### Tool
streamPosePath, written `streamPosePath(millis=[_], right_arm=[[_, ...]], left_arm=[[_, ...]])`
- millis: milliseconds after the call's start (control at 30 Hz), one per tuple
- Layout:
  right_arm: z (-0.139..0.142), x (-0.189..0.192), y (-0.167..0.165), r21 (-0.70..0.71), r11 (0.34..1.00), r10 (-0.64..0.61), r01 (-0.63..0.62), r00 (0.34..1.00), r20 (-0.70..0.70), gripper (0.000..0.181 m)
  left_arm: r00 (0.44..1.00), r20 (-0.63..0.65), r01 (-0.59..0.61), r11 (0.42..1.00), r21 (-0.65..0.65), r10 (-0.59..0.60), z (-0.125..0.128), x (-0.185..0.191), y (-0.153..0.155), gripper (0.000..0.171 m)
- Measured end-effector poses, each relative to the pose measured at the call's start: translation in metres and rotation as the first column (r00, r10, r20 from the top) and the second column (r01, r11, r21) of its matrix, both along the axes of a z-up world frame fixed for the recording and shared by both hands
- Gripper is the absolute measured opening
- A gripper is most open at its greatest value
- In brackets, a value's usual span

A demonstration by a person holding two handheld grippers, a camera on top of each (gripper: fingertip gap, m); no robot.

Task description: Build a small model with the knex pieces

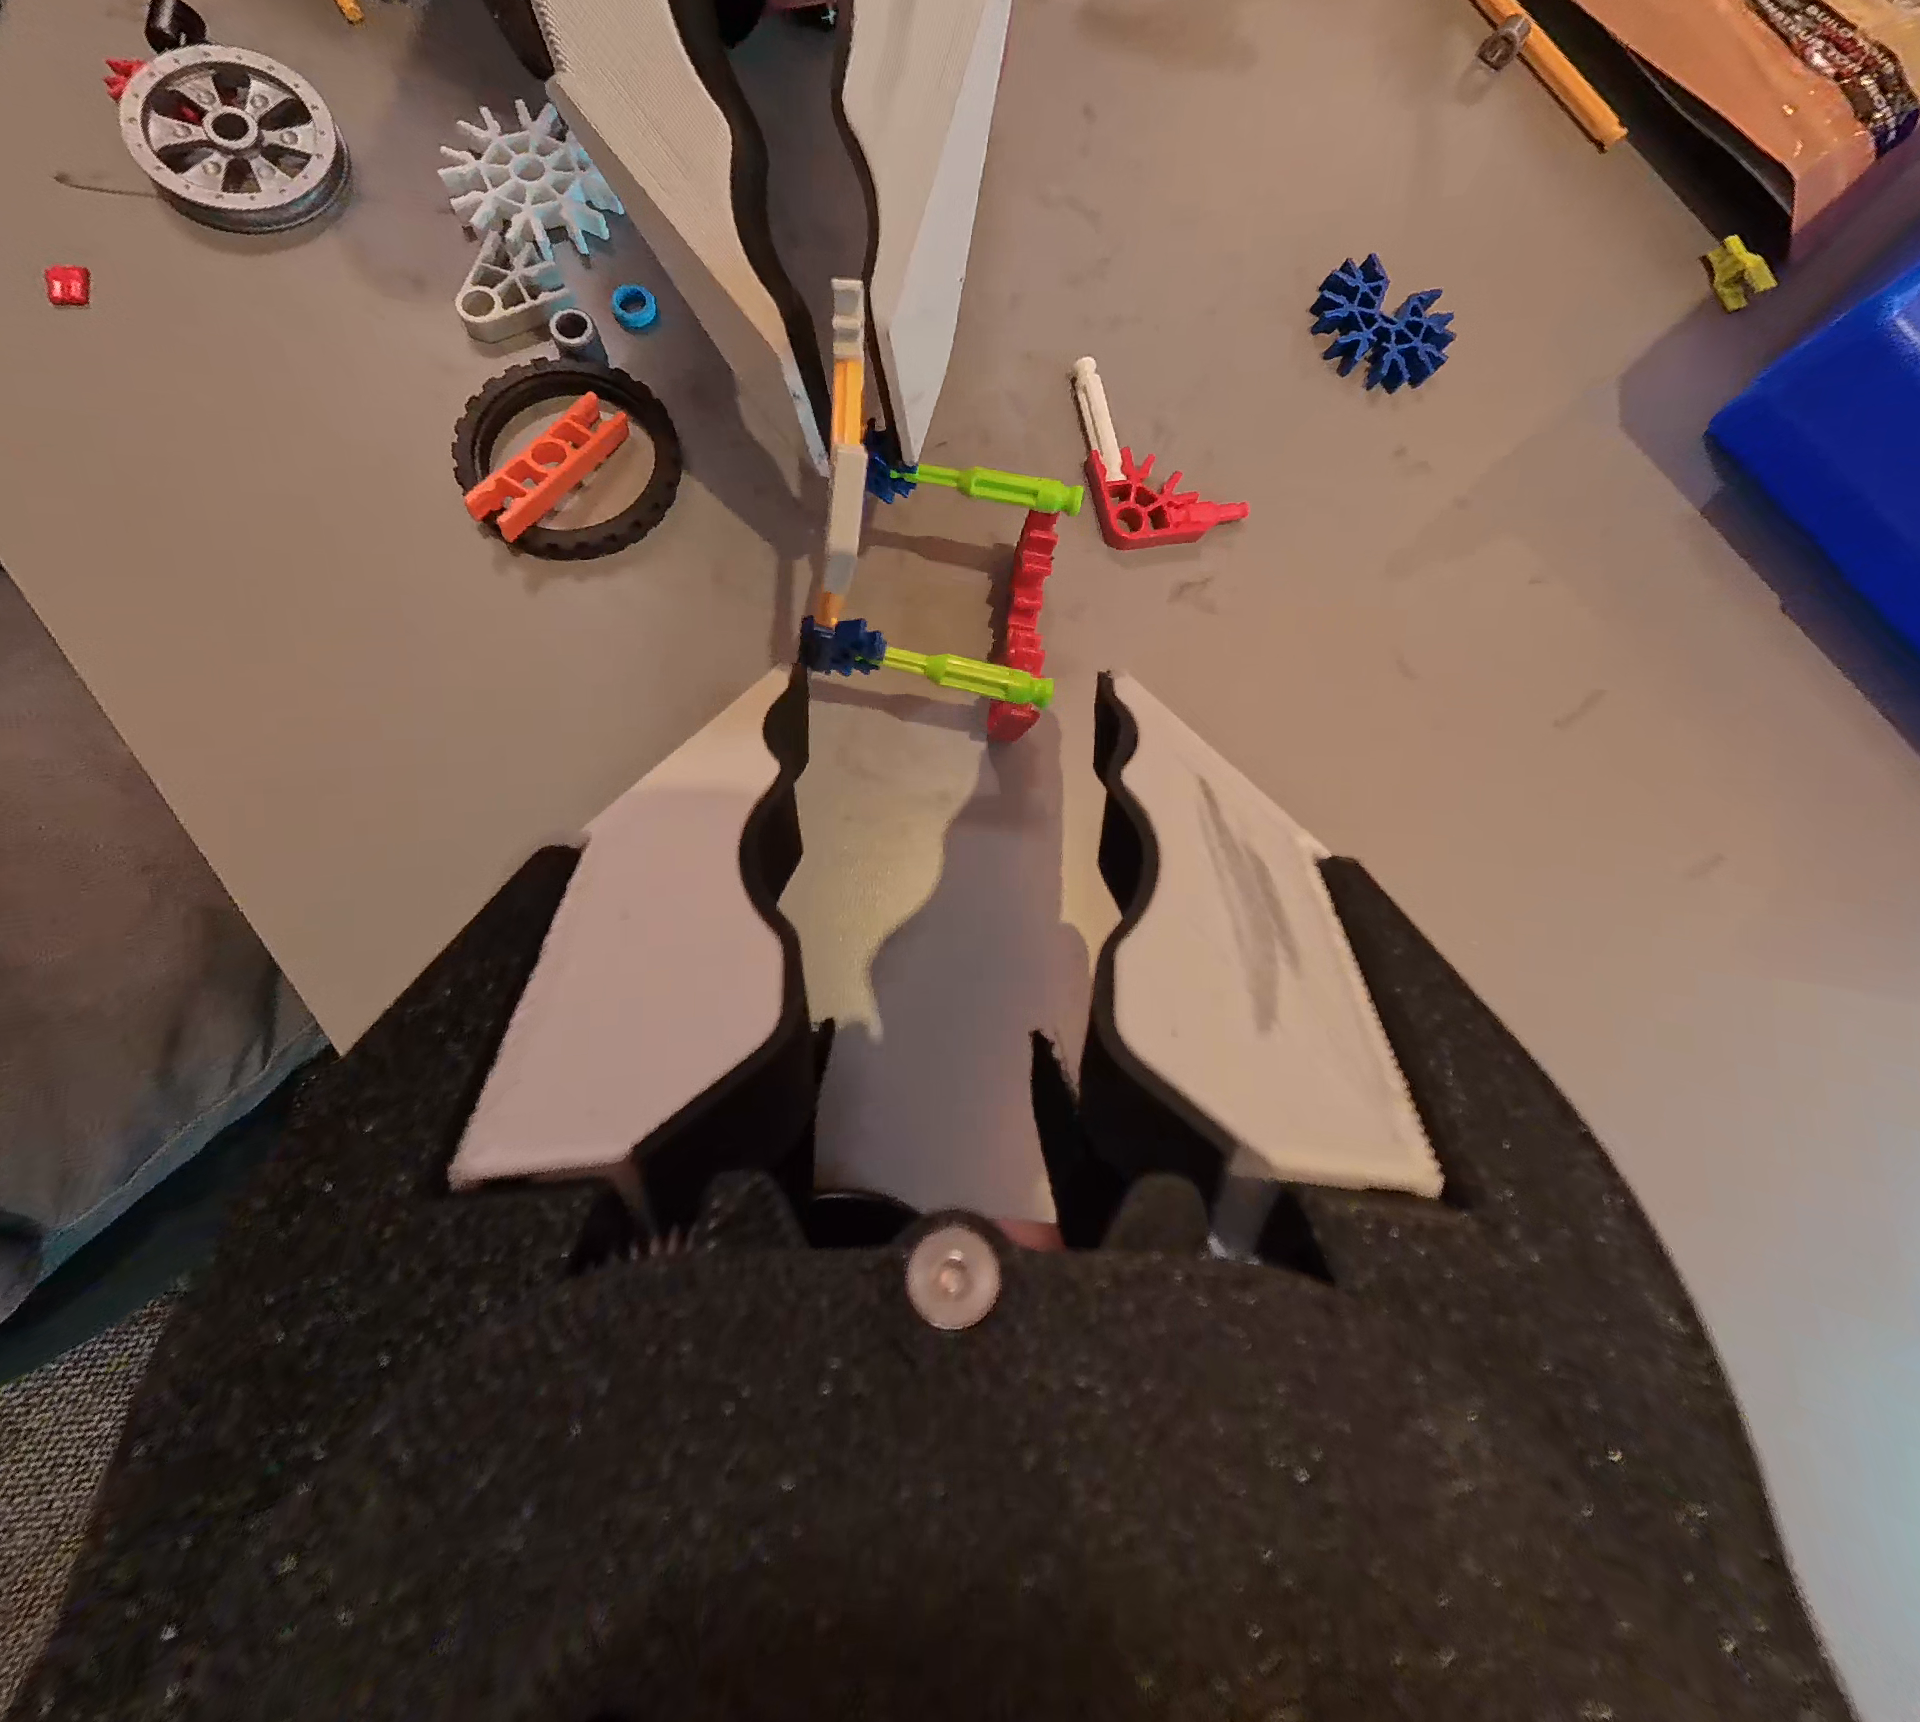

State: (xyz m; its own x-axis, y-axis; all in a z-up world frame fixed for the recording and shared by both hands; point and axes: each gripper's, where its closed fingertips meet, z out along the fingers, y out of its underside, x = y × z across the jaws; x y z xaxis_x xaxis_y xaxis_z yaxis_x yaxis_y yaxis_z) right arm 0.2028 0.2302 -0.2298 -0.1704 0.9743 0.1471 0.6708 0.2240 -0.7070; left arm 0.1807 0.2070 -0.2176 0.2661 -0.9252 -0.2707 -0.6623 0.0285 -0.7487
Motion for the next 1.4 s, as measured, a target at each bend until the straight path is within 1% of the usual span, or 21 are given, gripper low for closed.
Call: streamPosePath(millis=[467, 667, 900, 1100, 1400], right_arm=[[0.0009, -0.0009, -0.0012, 0.017, 1.0, 0.015, -0.015, 1.0, -0.005, 0.049], [0.0005, -0.0001, -0.0051, 0.049, 0.998, 0.045, -0.045, 0.999, -0.007, 0.047], [0.0017, 0.0012, -0.0029, 0.066, 0.997, 0.037, -0.036, 0.999, -0.011, 0.043], [0.0002, 0.002, -0.0025, 0.064, 0.997, 0.039, -0.038, 0.999, -0.01, 0.043], [-0.0008, 0.0019, -0.002, 0.098, 0.995, 0.038, -0.035, 0.999, -0.022, 0.042]], left_arm=[[1.0, 0.015, -0.007, 1.0, -0.015, 0.007, 0.0012, -0.0002, 0.0006, 0.007], [1.0, 0.006, -0.003, 1.0, -0.019, 0.003, -0.0017, 0.0008, 0.0002, 0.007], [1.0, 0.004, -0.006, 1.0, -0.02, 0.006, -0.002, 0.0006, 0.0008, 0.007], [1.0, 0.004, -0.008, 1.0, -0.02, 0.009, -0.0018, 0.0012, 0.0008, 0.006], [1.0, -0.003, -0.012, 1.0, -0.016, 0.012, -0.0027, 0.001, 0.0014, 0.006]])
